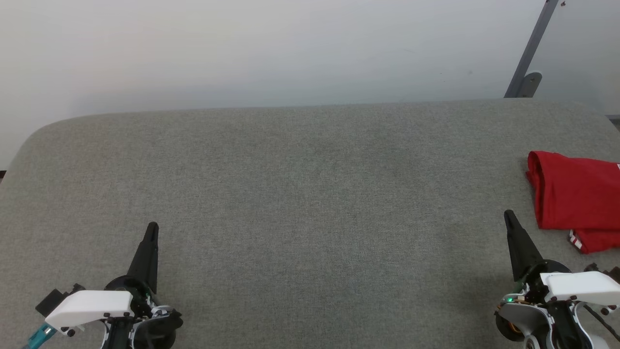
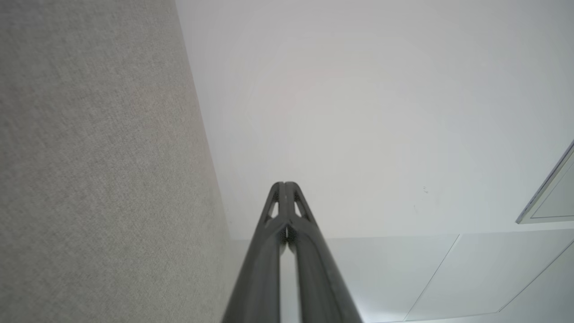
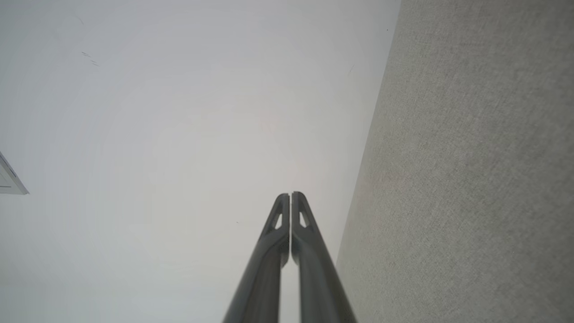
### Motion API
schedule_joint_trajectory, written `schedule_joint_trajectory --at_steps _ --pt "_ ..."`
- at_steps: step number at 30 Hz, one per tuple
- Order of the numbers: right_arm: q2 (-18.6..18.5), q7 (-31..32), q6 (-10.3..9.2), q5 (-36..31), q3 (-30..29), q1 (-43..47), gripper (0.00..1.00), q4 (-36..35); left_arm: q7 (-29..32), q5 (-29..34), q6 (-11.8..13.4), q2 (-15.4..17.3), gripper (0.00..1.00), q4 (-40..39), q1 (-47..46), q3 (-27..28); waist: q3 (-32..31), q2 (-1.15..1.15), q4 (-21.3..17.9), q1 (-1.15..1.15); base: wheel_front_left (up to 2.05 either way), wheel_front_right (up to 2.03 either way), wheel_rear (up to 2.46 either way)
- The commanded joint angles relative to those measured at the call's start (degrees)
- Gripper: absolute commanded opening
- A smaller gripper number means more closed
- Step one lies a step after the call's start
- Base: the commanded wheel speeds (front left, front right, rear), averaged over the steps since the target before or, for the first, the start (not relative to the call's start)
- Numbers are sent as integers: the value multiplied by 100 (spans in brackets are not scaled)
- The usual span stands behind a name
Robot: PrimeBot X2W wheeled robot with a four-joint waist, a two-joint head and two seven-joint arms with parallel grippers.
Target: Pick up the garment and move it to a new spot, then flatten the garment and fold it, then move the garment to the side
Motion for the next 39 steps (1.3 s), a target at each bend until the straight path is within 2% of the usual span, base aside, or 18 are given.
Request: schedule_joint_trajectory --at_steps 1,39 --pt "1 15 0 21 6 -27 0 7 26 -18 12 -7 0 1 -64 23 0 0 0 0 0 0 0" --pt "1 14 0 22 9 -26 0 6 54 22 12 -31 0 2 -69 57 0 0 0 0 0 0 0"
